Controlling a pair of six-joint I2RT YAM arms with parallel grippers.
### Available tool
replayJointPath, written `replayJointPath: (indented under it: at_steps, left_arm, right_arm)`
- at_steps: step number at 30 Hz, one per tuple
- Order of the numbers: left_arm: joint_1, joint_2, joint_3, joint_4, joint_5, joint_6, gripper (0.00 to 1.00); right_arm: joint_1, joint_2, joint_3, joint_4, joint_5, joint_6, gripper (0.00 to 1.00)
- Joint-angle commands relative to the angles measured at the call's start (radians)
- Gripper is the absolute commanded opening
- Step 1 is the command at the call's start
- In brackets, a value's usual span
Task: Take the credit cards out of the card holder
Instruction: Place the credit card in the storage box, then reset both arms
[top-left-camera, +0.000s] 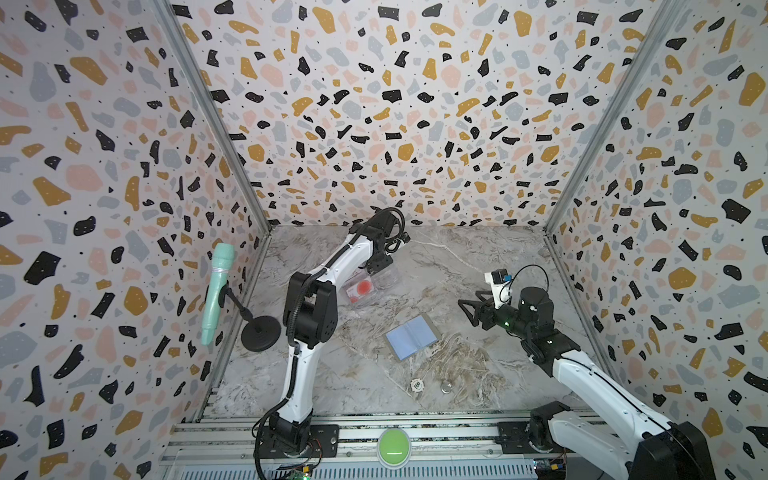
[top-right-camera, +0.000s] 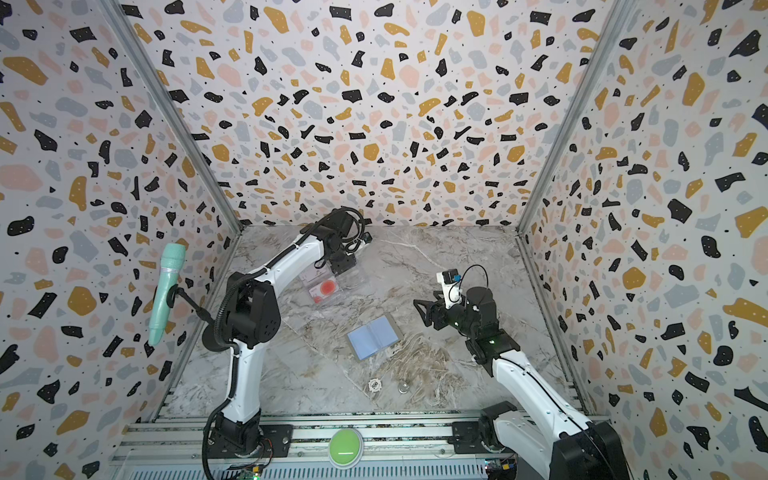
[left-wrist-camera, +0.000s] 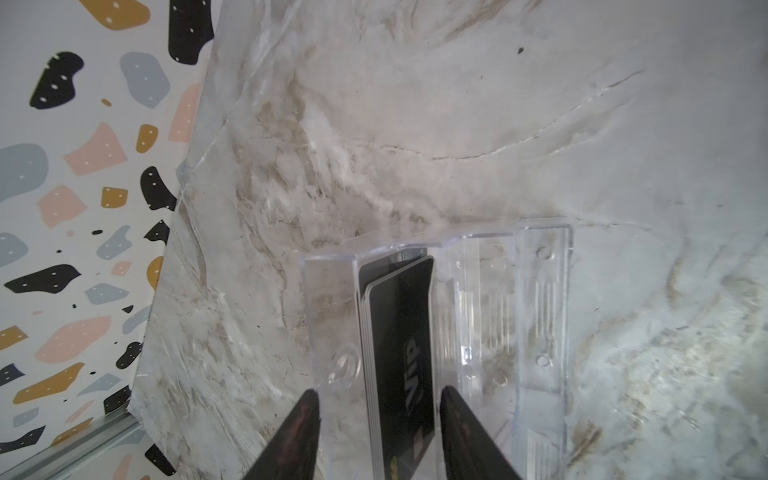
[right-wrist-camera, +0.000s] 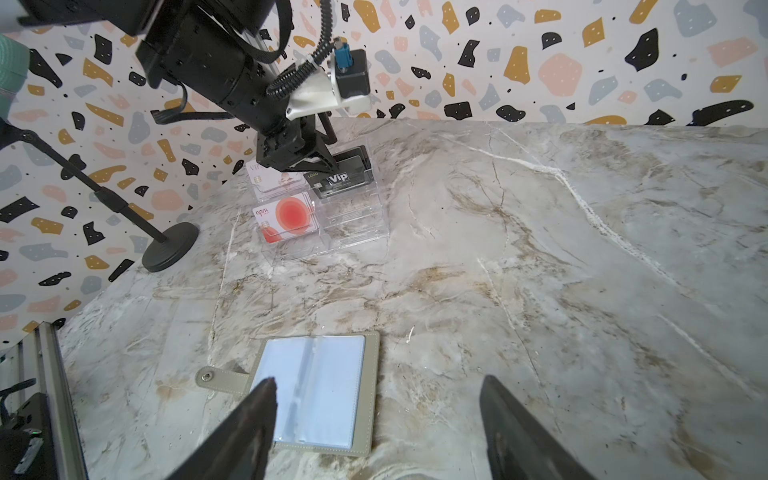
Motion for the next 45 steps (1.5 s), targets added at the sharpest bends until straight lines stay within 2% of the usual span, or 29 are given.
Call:
replayJointPath:
  at_steps: [1, 10, 12, 15, 19, 22, 27, 29, 32, 36, 38, 40, 43, 45]
  left_arm:
    - [0.0, 0.013, -0.002, 0.042, -0.082, -0.019, 0.48]
    - [0.012, -0.021, 0.001, 0.083, -0.114, -0.069, 0.47]
    - [0.013, -0.047, -0.004, 0.086, -0.099, -0.091, 0.47]
    - [0.02, -0.137, -0.061, 0.129, -0.021, -0.157, 0.47]
    - [0.029, -0.369, -0.333, 0.357, 0.078, -0.297, 0.53]
    - [0.031, -0.572, -0.612, 0.556, 0.088, -0.42, 0.58]
    - [0.031, -0.903, -1.118, 0.882, -0.064, -0.623, 0.62]
    - [0.033, -1.024, -1.315, 1.006, -0.154, -0.677, 0.67]
    - [0.035, -1.162, -1.524, 1.142, -0.278, -0.725, 0.74]
    - [0.044, -1.258, -1.727, 1.354, -0.429, -0.697, 0.87]
    - [0.053, -1.273, -1.804, 1.49, -0.457, -0.648, 0.94]
    - [0.076, -1.261, -1.87, 1.613, -0.443, -0.634, 0.99]
    - [0.12, -1.19, -1.926, 1.742, -0.382, -0.659, 1.0]
    - [0.129, -1.147, -1.907, 1.763, -0.364, -0.646, 1.0]
  right_arm:
    - [-0.005, -0.015, 0.0, 0.018, 0.0, 0.002, 0.77]
    - [-0.007, -0.007, -0.005, 0.023, 0.043, -0.005, 0.77]
    - [-0.007, -0.007, -0.002, 0.027, 0.102, -0.014, 0.77]
    - [-0.008, -0.014, -0.003, 0.045, 0.268, -0.039, 0.79]
    - [-0.036, -0.029, -0.027, 0.11, 0.491, -0.069, 0.83]
    - [-0.081, -0.037, -0.082, 0.203, 0.581, -0.089, 0.86]
    - [-0.145, -0.005, -0.161, 0.333, 0.701, -0.087, 0.89]
    - [-0.152, 0.022, -0.194, 0.413, 0.739, -0.118, 0.96]
    - [-0.155, 0.056, -0.262, 0.575, 0.767, -0.161, 0.98]
    - [-0.162, 0.137, -0.299, 0.698, 0.756, -0.189, 0.98]
    - [-0.163, 0.179, -0.324, 0.774, 0.739, -0.19, 1.0]
    - [-0.164, 0.222, -0.344, 0.841, 0.726, -0.193, 0.99]
    - [-0.169, 0.291, -0.378, 0.946, 0.718, -0.21, 0.99]
    - [-0.171, 0.344, -0.405, 1.047, 0.707, -0.225, 0.99]
